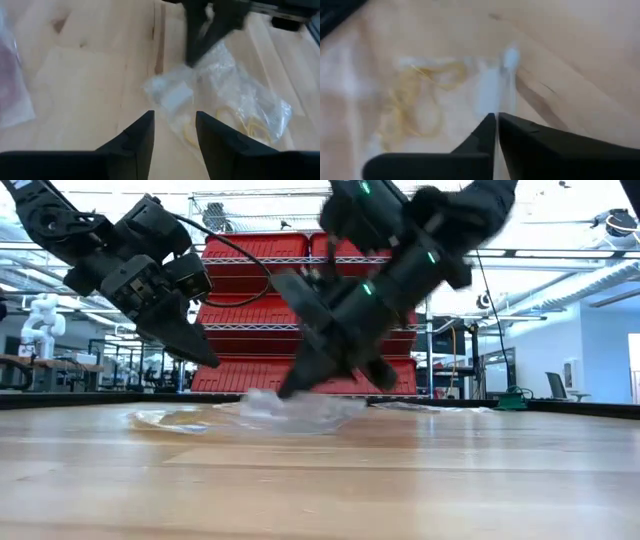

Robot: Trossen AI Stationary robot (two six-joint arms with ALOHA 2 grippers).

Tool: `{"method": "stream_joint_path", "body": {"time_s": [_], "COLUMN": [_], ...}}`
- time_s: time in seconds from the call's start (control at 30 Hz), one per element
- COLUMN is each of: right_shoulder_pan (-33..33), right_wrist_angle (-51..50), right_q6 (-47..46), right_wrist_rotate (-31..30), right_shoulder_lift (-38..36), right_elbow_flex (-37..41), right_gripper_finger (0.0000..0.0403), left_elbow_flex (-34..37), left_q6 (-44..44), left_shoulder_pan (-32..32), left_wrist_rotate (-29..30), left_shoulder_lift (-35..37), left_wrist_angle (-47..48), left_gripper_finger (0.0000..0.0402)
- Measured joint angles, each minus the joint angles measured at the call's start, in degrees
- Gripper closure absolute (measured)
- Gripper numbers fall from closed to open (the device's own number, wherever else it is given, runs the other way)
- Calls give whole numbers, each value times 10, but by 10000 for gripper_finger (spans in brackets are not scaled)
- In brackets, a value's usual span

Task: Sort rubber bands
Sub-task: Close the transparent zip bag

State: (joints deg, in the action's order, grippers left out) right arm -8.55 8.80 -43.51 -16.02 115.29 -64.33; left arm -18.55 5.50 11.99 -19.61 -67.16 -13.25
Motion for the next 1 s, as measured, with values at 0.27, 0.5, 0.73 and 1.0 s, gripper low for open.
{"method": "stream_joint_path", "body": {"time_s": [0.27,0.5,0.73,1.0], "right_shoulder_pan": [-56,-99,-109,-108], "right_wrist_angle": [-218,-302,-331,-344], "right_q6": [135,159,146,133], "right_wrist_rotate": [-124,-177,-187,-187], "right_shoulder_lift": [-1,-2,-2,-2], "right_elbow_flex": [-174,-257,-262,-262], "right_gripper_finger": [401,402,403,403], "left_elbow_flex": [0,0,0,0], "left_q6": [1,15,16,16], "left_shoulder_pan": [0,-6,-33,-48], "left_wrist_rotate": [-47,-107,-143,-142], "left_shoulder_lift": [0,0,0,0], "left_wrist_angle": [-57,-99,-144,-153], "left_gripper_finger": [260,260,260,274]}}
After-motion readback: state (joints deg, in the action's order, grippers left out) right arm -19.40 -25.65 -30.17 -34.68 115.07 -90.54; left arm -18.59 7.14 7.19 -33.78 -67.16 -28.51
